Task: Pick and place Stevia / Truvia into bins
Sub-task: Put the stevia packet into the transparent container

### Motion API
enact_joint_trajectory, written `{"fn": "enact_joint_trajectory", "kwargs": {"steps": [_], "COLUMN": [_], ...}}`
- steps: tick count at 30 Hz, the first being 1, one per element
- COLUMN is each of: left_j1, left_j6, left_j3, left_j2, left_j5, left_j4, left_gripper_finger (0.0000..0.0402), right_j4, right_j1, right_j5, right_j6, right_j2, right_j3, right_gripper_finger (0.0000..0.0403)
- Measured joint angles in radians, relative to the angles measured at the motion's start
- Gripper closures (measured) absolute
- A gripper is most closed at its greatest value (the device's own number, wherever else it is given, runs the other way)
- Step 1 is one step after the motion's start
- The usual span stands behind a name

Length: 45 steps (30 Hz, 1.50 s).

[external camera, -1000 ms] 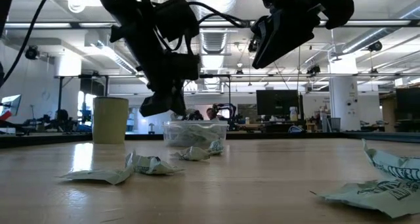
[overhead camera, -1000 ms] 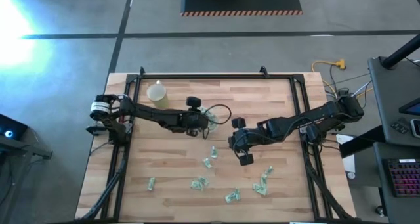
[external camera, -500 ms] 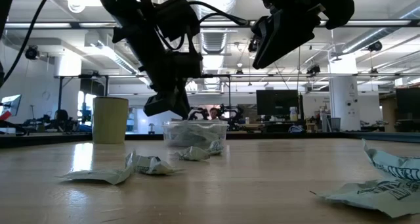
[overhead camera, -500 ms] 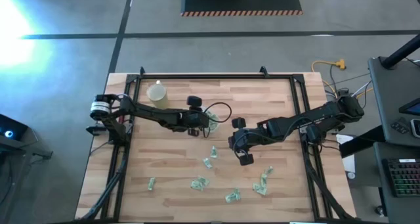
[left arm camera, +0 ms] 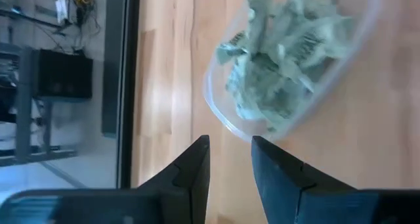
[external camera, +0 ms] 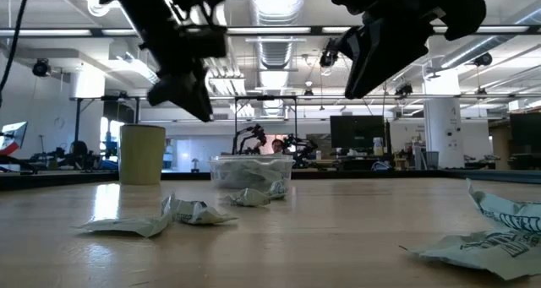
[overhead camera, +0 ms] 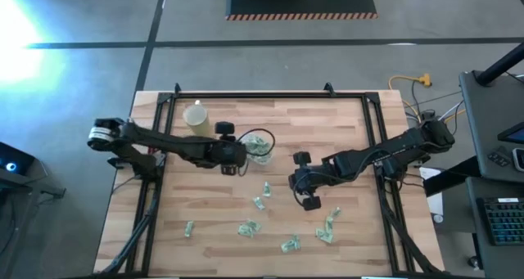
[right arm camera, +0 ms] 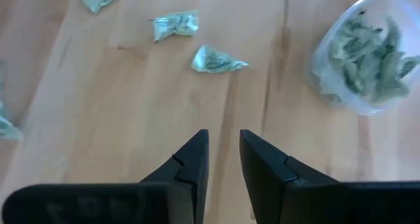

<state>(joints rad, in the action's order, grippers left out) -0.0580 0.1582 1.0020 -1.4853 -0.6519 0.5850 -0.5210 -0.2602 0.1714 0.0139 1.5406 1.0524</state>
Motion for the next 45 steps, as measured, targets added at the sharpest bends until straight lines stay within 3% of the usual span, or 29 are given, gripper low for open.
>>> {"fn": "enact_joint_trajectory", "kwargs": {"steps": [3, 9, 19, 33, 39, 45], "left_j1": [-0.045, -0.107, -0.113, -0.113, -0.113, -0.113], "left_j6": [-0.022, -0.021, -0.017, -0.021, -0.021, -0.022], "left_j3": [-0.022, -0.110, -0.172, -0.175, -0.175, -0.176], "left_j2": [0.055, 0.142, 0.177, 0.174, 0.174, 0.173], "left_j5": [0.008, 0.012, 0.010, 0.010, 0.010, 0.010], "left_j4": [-0.008, -0.108, -0.152, -0.158, -0.158, -0.158], "left_gripper_finger": [0.0306, 0.0306, 0.0306, 0.0306, 0.0306, 0.0306], "right_j4": [-0.001, -0.025, -0.226, -0.230, -0.229, -0.232], "right_j1": [-0.023, -0.078, -0.261, -0.504, -0.527, -0.528], "right_j5": [-0.020, -0.203, -0.208, 0.018, 0.105, 0.098], "right_j6": [0.056, 0.242, 0.577, 0.687, 0.730, 0.818], "right_j2": [0.000, 0.000, 0.000, 0.000, 0.000, 0.000], "right_j3": [-0.028, -0.081, -0.086, -0.119, -0.158, -0.233], "right_gripper_finger": [0.0321, 0.0317, 0.0330, 0.0335, 0.0326, 0.0299]}}
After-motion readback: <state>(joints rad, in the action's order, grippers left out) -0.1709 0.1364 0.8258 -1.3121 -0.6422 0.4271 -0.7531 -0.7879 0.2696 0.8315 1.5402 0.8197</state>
